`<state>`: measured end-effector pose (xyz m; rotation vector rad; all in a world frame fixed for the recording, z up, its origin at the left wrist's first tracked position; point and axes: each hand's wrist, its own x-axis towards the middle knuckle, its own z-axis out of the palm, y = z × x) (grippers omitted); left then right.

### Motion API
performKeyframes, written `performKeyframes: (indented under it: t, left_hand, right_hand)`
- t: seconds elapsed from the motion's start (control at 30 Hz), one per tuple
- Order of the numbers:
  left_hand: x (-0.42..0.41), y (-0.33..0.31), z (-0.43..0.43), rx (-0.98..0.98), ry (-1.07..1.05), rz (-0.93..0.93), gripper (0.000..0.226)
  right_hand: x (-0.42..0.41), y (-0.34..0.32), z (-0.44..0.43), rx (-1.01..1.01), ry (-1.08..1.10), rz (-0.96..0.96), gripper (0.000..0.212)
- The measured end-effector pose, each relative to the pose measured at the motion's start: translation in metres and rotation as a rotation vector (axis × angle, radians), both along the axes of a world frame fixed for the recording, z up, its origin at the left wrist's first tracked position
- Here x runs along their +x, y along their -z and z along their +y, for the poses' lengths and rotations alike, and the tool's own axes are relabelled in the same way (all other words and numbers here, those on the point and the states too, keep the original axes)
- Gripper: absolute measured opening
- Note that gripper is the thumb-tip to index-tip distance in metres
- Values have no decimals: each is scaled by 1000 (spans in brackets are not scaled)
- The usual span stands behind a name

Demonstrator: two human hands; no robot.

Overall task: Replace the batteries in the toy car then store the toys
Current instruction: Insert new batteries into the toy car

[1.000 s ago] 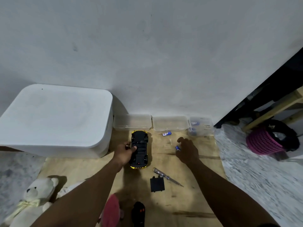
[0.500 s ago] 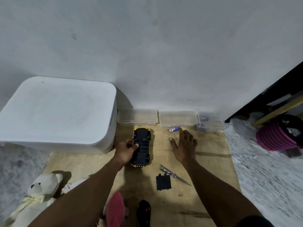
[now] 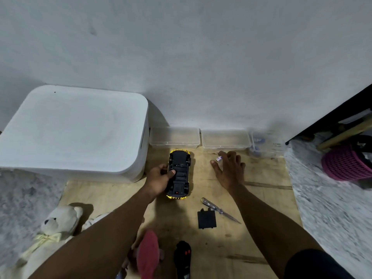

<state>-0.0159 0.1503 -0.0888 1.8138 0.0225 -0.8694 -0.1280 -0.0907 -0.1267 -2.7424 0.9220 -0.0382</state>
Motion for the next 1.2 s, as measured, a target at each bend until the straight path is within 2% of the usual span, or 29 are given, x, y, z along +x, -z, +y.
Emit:
performKeyframes:
  t: [0.4, 0.77, 0.87, 0.97, 1.1, 1.2]
  left_hand:
    - [-1, -3, 1, -40, -39, 1, 19]
    - [-12, -12, 3, -70, -49, -10, 21]
    - [-12, -12, 7, -64, -52, -23, 19]
    - [-13, -12, 10, -61, -62, -27, 18]
    - [-19, -18, 11, -62, -77, -27, 14]
    - [-22, -27, 11, -70, -74, -29, 17]
  right_hand:
    - [-7, 1, 6, -107, -29, -172, 19]
    - [-13, 4, 1, -185, -194, -235, 13]
    - [-15, 4, -1, -106, -156, -283, 9]
    - [-17, -5, 0, 51, -17, -403, 7]
    - [-12, -26, 10, 532, 388, -603, 7]
    - [-11, -36, 13, 696, 562, -654, 6]
